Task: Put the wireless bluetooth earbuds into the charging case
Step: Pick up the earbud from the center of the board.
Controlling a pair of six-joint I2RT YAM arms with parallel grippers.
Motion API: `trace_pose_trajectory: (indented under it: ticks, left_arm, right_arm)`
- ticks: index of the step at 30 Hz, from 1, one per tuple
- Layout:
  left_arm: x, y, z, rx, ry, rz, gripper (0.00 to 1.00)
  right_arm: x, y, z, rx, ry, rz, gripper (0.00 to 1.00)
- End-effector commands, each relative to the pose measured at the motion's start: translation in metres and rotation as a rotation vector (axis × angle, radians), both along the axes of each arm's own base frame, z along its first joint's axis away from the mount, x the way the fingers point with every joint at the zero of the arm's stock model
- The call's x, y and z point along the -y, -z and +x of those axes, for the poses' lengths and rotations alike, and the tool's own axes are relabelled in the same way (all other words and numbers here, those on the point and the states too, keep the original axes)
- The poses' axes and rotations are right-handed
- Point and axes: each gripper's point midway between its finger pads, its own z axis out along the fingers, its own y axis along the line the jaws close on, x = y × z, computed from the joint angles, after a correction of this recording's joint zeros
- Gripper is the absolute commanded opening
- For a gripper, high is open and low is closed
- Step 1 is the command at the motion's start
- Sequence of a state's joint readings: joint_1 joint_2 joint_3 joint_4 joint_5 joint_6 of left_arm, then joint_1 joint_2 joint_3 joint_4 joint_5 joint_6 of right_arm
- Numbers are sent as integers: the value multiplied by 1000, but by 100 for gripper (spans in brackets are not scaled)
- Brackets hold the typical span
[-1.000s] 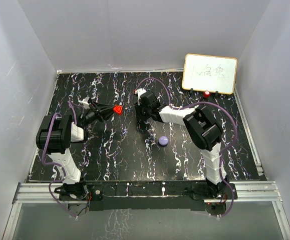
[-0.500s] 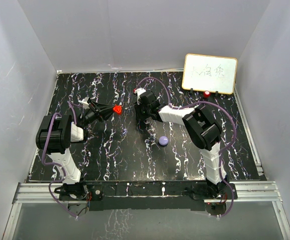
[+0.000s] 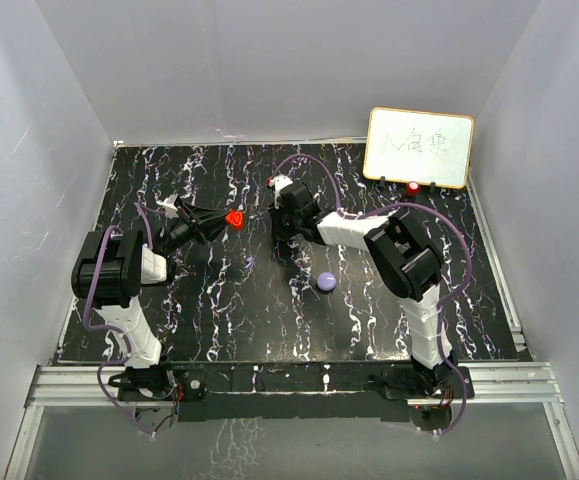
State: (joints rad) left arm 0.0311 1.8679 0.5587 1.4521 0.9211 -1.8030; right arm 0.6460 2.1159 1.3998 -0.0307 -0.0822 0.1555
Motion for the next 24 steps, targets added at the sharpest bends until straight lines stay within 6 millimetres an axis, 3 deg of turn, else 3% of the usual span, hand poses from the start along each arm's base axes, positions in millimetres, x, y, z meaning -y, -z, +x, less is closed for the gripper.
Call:
trace_pose_trajectory:
  ticks: [1, 7, 13, 15, 18, 24]
  left_arm:
    - [-1, -68, -20, 394, 8, 13, 0]
    - [-2, -76, -16, 399, -9, -1, 0]
    - [6, -83, -11, 396, -13, -14, 0]
    - [8, -85, -10, 392, -15, -22, 0]
    - [14, -89, -8, 394, -5, -36, 0]
    - [30, -101, -3, 401, 26, -90, 0]
  right_arm:
    - [6, -44, 14, 134, 34, 135, 0]
    - [15, -135, 8, 371, -41, 411, 0]
    - [16, -187, -4, 500, -122, 502, 0]
    - [20, -213, -12, 570, -153, 562, 0]
    - [24, -239, -24, 655, -193, 651, 0]
    - [28, -260, -39, 723, -267, 765, 0]
